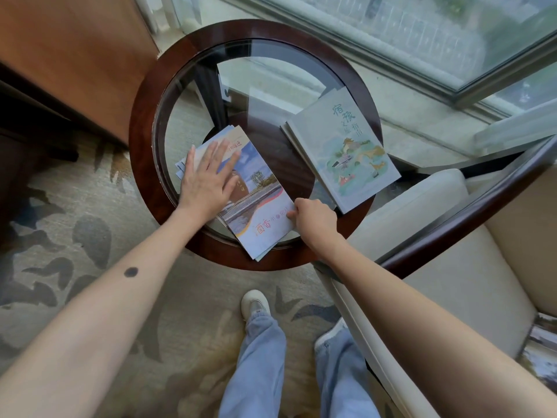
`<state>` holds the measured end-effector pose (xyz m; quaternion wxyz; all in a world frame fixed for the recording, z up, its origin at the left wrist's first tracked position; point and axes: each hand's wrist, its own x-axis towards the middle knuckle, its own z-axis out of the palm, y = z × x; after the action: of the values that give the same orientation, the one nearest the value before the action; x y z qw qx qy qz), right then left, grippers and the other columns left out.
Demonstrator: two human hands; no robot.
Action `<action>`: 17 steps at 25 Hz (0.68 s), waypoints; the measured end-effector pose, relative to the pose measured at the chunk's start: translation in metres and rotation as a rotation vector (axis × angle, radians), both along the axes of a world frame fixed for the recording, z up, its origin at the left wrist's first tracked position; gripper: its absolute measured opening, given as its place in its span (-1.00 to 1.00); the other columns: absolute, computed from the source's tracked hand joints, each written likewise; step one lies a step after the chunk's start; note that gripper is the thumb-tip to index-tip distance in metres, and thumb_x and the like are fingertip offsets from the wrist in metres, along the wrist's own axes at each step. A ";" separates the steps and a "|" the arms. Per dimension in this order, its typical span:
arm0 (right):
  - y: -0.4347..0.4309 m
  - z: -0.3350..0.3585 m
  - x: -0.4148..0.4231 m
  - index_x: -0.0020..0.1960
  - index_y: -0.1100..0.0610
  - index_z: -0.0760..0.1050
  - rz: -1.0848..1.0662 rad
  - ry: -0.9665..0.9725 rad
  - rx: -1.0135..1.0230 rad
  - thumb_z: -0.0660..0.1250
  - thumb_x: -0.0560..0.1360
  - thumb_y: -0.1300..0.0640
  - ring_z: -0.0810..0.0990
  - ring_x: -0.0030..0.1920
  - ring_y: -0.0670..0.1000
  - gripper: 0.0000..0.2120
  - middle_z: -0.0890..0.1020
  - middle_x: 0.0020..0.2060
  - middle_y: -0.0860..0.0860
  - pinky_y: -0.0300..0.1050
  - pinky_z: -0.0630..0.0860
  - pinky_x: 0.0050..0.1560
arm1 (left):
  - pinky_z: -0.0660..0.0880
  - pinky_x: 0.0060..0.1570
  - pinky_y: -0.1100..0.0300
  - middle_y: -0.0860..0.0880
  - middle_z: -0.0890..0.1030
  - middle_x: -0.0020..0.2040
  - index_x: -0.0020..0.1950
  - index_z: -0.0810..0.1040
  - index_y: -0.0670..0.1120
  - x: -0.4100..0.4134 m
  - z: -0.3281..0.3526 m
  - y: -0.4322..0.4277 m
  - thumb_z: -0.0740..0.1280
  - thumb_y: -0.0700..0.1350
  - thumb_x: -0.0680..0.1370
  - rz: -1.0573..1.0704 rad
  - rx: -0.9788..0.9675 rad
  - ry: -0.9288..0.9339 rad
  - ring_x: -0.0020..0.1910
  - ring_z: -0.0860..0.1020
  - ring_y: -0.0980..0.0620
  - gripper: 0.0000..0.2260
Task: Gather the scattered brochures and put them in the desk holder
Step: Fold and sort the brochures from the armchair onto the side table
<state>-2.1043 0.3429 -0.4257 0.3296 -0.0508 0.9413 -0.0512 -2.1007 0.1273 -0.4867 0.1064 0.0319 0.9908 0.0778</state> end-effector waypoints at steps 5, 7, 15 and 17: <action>0.000 -0.001 0.000 -0.14 0.14 0.33 0.034 0.017 0.022 0.15 0.60 0.08 0.57 -0.02 0.19 -0.82 0.60 -0.05 0.15 -0.07 0.30 -0.22 | -0.18 0.45 -0.14 -0.12 -0.07 0.55 0.53 -0.07 -0.04 0.000 0.002 0.006 -0.05 0.07 0.63 0.068 -0.039 -0.043 0.53 -0.11 -0.07 -0.50; 0.000 -0.001 -0.001 -0.09 0.14 0.39 0.087 0.022 0.048 0.14 0.60 0.07 0.58 -0.02 0.18 -0.83 0.60 -0.04 0.13 -0.08 0.31 -0.22 | -0.17 0.46 -0.14 -0.14 -0.08 0.55 0.53 -0.08 -0.04 -0.001 0.009 0.006 -0.06 0.06 0.63 0.070 -0.066 -0.072 0.53 -0.13 -0.07 -0.51; 0.029 0.048 -0.001 0.10 0.20 0.47 -0.016 0.124 -0.067 0.01 0.62 -0.06 0.58 0.04 0.18 -0.60 0.61 0.03 0.15 -0.08 0.31 -0.17 | 0.26 0.34 -0.03 -0.20 0.46 0.30 0.32 0.41 -0.22 0.022 0.084 0.126 0.18 -0.25 0.55 0.115 0.410 0.105 0.34 0.38 -0.17 -0.67; 0.059 0.073 -0.007 0.11 0.15 0.50 -0.120 0.161 -0.178 0.02 0.60 -0.02 0.57 0.05 0.20 -0.65 0.62 0.04 0.16 -0.07 0.31 -0.16 | 0.38 0.21 -0.01 -0.18 0.55 0.17 0.24 0.48 -0.21 0.022 0.104 0.171 0.18 -0.25 0.54 0.130 0.571 0.158 0.19 0.48 -0.16 -0.72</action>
<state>-2.1117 0.4022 -0.3531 0.2437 -0.0274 0.9578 -0.1501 -2.0789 0.2984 -0.3825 0.0107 0.0028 0.9341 0.3569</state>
